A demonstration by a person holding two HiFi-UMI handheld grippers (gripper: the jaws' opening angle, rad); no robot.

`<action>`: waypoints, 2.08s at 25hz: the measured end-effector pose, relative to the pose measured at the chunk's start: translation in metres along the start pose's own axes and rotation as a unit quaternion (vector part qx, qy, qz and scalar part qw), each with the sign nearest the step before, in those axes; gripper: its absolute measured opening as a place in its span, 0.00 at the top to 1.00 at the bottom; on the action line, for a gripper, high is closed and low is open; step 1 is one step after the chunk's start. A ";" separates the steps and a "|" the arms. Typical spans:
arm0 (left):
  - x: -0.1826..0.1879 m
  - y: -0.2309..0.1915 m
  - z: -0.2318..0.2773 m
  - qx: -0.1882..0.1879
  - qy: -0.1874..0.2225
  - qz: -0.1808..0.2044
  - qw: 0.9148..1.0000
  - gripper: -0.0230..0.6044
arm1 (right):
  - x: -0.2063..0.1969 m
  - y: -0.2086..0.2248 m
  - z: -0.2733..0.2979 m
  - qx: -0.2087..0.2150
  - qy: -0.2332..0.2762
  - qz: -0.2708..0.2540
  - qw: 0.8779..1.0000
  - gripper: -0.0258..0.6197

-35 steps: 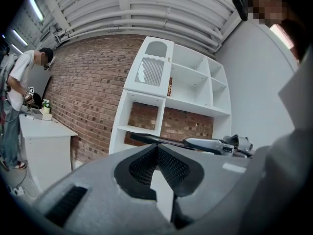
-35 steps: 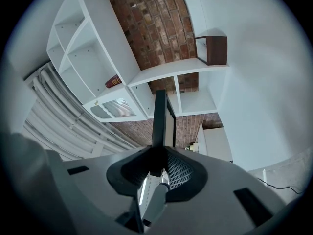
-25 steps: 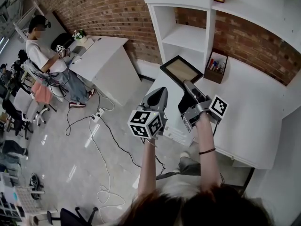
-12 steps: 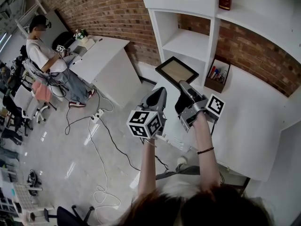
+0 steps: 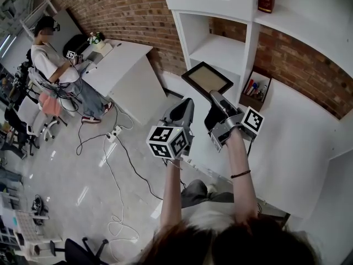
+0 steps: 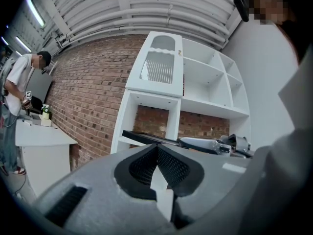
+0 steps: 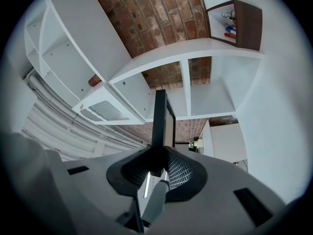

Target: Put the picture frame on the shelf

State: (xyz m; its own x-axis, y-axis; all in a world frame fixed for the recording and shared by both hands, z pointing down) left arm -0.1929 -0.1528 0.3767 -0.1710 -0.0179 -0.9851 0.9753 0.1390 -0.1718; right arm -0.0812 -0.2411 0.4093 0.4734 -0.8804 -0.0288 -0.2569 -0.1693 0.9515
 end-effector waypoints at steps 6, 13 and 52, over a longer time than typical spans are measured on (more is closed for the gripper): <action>-0.001 0.006 0.017 -0.009 -0.003 0.006 1.000 0.95 | 0.012 0.000 0.003 0.004 0.001 0.000 1.000 0.84; 0.000 0.000 0.024 -0.014 -0.006 0.006 1.000 0.95 | 0.018 0.003 0.009 0.004 0.008 0.000 1.000 0.84; 0.014 -0.074 0.144 -0.155 -0.028 -0.002 0.988 0.95 | 0.079 0.025 0.081 -0.002 0.142 -0.046 0.989 0.84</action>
State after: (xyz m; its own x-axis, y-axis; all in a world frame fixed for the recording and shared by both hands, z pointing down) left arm -0.2479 -0.3056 0.3745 -0.1578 -0.0732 -0.9848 0.8836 0.4348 -0.1739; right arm -0.1188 -0.3507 0.4063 0.7119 -0.7016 -0.0290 -0.1982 -0.2404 0.9502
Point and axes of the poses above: the fingertips, and each gripper's own axes: z forward along the fingers, y to its right, x out of its top, the point moved 5 cm from there along -z, backward along the fingers
